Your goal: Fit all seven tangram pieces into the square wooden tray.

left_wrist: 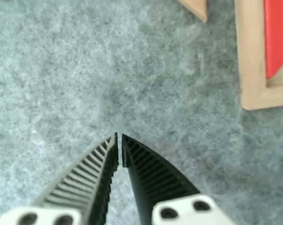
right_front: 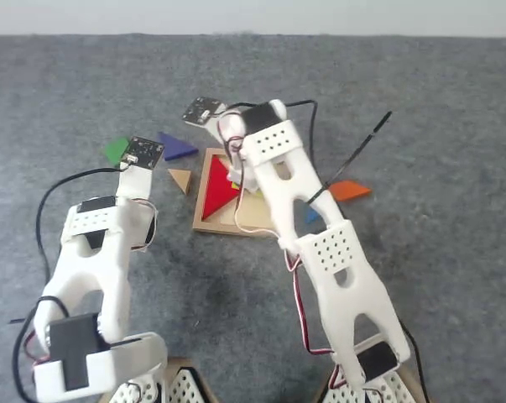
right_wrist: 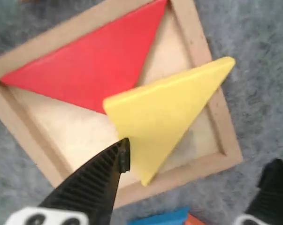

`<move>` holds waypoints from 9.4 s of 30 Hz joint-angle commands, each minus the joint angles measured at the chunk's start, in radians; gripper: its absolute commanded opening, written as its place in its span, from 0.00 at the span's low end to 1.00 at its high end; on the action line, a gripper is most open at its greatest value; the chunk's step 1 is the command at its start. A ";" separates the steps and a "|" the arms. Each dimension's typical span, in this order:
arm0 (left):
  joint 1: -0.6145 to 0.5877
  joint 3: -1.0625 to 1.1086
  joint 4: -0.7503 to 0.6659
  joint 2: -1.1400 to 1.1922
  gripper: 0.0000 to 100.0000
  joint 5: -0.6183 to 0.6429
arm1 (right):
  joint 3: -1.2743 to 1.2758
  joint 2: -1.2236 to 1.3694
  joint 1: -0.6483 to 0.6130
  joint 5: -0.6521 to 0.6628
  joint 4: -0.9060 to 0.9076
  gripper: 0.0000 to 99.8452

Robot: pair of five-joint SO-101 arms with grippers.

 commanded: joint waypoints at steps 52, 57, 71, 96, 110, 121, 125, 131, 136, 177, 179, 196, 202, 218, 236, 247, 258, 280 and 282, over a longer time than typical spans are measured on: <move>0.034 0.369 -0.233 -0.482 0.02 -0.049 | 0.387 -0.199 0.105 0.190 -0.186 0.19; 0.034 0.369 -0.233 -0.482 0.02 -0.049 | 0.232 -0.200 0.130 0.210 -0.128 0.19; 0.034 0.372 -0.232 -0.486 0.02 -0.051 | -0.141 -0.056 -0.016 -0.904 -0.243 0.19; 0.034 0.374 -0.232 -0.486 0.02 -0.051 | -0.221 0.183 -0.039 -0.377 -0.289 0.14; 0.034 0.374 -0.232 -0.486 0.02 -0.051 | -0.422 0.171 -0.071 -0.229 -0.114 0.02; 0.034 0.374 -0.232 -0.486 0.02 -0.051 | -0.396 -0.110 0.134 -0.270 0.048 0.01; 0.034 0.374 -0.232 -0.486 0.02 -0.051 | -0.212 -0.196 0.168 -0.272 0.048 0.01; 0.034 0.374 -0.232 -0.486 0.02 -0.051 | 0.227 -0.444 0.128 -0.276 0.042 0.01; 0.034 0.374 -0.232 -0.486 0.02 -0.051 | 0.534 -0.545 0.091 -0.279 -0.070 0.01; 0.029 0.367 -0.233 -0.486 0.02 -0.049 | 1.702 -1.524 0.143 -0.281 -0.475 0.01; 0.031 0.367 -0.232 -0.486 0.02 -0.048 | 1.915 -1.618 0.137 -0.296 -0.651 0.01; 0.034 -0.553 0.328 0.101 0.10 -0.044 | 2.332 -1.669 0.130 -0.446 -1.164 0.01; 0.075 -0.888 0.497 0.466 0.13 0.180 | 2.332 -1.669 0.130 -0.446 -1.164 0.01; 0.193 -1.434 0.667 0.707 0.23 1.186 | 2.332 -1.662 0.130 -0.443 -1.168 0.01; 0.137 -1.765 0.755 1.059 0.29 1.309 | 2.338 -1.661 0.085 -0.404 -1.162 0.01; 0.133 -2.080 0.839 1.316 0.29 1.312 | 2.340 -1.659 0.085 -0.404 -1.162 0.01; 0.109 -2.212 0.870 1.402 0.29 1.407 | 2.340 -1.659 0.085 -0.404 -1.162 0.01; 0.141 -2.206 0.799 1.405 0.26 1.407 | 2.340 -1.659 0.082 -0.404 -1.162 0.01; 0.141 -2.206 0.801 1.405 0.25 1.407 | 2.340 -1.659 0.082 -0.404 -1.162 0.01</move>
